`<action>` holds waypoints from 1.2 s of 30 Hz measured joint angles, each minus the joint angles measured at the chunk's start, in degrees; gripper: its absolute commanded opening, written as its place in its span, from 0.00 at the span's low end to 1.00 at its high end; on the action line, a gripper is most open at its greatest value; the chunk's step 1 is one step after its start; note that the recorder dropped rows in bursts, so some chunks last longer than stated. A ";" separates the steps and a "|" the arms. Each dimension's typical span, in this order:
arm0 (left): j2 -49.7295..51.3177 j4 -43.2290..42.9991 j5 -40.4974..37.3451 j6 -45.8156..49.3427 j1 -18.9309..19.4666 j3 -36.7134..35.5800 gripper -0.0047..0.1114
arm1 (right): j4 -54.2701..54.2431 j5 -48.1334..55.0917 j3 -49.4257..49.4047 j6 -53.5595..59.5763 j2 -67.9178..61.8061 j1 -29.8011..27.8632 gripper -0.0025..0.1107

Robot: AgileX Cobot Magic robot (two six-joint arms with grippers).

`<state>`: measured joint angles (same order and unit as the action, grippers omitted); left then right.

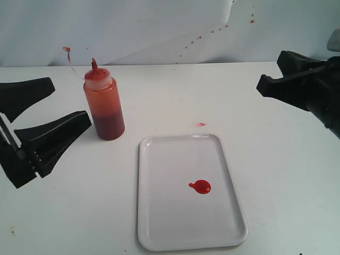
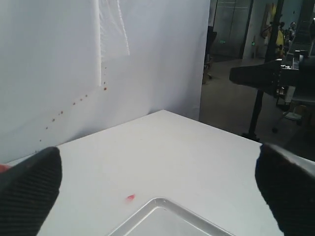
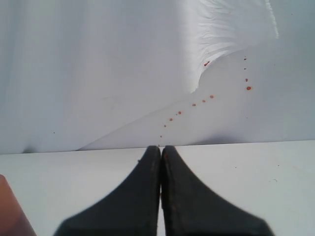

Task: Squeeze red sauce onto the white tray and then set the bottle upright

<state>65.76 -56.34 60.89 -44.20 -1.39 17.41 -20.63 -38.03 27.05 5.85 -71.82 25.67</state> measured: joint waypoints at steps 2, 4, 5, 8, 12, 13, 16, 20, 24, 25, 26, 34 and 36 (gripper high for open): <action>0.00 -0.29 0.00 -0.13 0.00 0.00 0.90 | 0.00 0.00 0.00 0.00 0.00 0.00 0.02; 0.00 -0.85 0.00 -0.13 0.00 0.00 0.84 | 0.00 0.00 0.00 0.00 0.00 0.00 0.02; 0.00 -1.15 0.00 -0.45 0.00 0.00 0.78 | 0.00 0.00 0.00 0.00 0.00 0.00 0.02; 0.00 -1.62 0.00 -1.36 0.00 0.00 0.47 | 0.00 0.00 0.00 0.00 0.00 0.00 0.02; 0.00 -2.10 0.13 -2.13 0.00 0.00 0.05 | 0.00 0.00 0.00 0.00 0.00 0.00 0.02; 0.00 -2.50 0.13 -2.72 0.00 0.00 0.05 | 0.00 0.00 0.00 0.00 0.00 0.00 0.02; 0.00 -3.93 0.24 -4.80 0.00 0.00 0.04 | 0.00 0.00 0.00 0.00 0.00 0.00 0.02; 0.00 -4.30 0.24 -7.91 0.00 0.00 0.04 | 0.00 0.00 0.00 0.00 0.00 0.00 0.02; 0.00 -4.43 0.24 -8.73 0.00 0.00 0.04 | 0.00 0.00 0.00 0.00 0.00 0.00 0.02; 0.00 -4.43 0.24 -8.84 0.00 0.00 0.04 | 0.00 0.00 0.00 0.00 0.00 0.00 0.02; 0.00 -4.43 0.24 -8.84 0.00 0.00 0.04 | 0.00 0.00 0.00 0.00 0.00 0.00 0.02; 0.00 -4.43 0.24 -8.95 0.00 0.00 0.04 | 0.00 0.00 0.00 0.00 0.00 0.00 0.02; 0.00 -4.43 0.24 -8.95 0.00 0.00 0.04 | 0.00 0.00 0.00 0.00 0.00 0.00 0.02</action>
<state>65.76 -60.76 61.13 -53.15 -1.39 17.41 -20.63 -38.03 27.05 5.85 -71.82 25.67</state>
